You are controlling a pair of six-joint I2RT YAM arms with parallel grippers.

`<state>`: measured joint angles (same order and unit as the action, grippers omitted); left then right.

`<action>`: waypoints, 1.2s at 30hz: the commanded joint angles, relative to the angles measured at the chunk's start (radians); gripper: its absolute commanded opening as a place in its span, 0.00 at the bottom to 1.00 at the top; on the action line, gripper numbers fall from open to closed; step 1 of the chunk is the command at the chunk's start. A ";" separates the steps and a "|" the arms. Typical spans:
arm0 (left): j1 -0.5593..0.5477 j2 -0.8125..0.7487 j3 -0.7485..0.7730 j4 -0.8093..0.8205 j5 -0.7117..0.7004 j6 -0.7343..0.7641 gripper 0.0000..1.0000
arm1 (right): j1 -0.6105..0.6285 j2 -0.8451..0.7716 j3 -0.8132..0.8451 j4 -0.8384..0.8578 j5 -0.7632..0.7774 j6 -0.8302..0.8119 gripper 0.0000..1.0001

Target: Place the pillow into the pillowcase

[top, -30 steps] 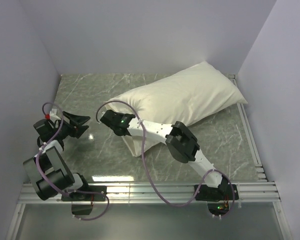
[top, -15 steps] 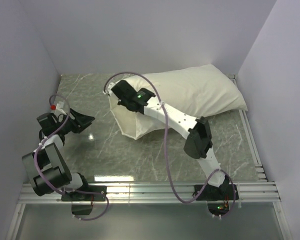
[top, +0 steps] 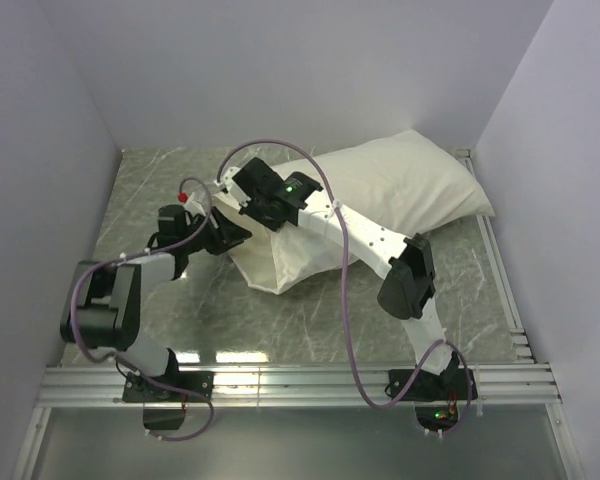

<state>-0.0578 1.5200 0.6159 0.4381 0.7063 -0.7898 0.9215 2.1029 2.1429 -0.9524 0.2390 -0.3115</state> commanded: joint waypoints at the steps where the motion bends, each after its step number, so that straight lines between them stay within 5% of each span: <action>1: -0.086 0.110 0.063 0.054 -0.105 -0.086 0.57 | -0.019 -0.018 0.057 0.026 -0.136 0.084 0.00; 8: -0.192 0.239 0.102 0.036 -0.229 -0.138 0.61 | -0.094 -0.038 -0.041 0.026 -0.305 0.172 0.00; 12: -0.171 0.137 0.006 0.137 -0.185 -0.109 0.62 | -0.162 -0.055 -0.090 0.038 -0.418 0.199 0.00; 15: -0.159 0.030 0.014 0.033 -0.133 0.016 0.63 | -0.199 -0.099 -0.185 0.084 -0.539 0.230 0.00; 21: -0.108 -0.168 0.059 -0.258 -0.004 0.527 0.63 | -0.242 -0.190 -0.368 0.219 -0.645 0.290 0.00; 28: -0.129 -0.377 -0.071 -0.435 0.165 1.371 0.62 | -0.286 -0.254 -0.457 0.310 -0.711 0.310 0.00; 32: -0.203 -0.397 -0.156 -0.305 0.185 1.580 0.62 | -0.289 -0.290 -0.517 0.346 -0.759 0.338 0.00; 36: -0.229 -0.232 -0.052 -0.300 0.257 1.716 0.61 | -0.289 -0.299 -0.560 0.354 -0.771 0.341 0.00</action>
<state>-0.2783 1.1908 0.4870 0.0944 0.8612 0.6758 0.6407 1.8557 1.6104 -0.6525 -0.4477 -0.0109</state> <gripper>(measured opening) 0.618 0.049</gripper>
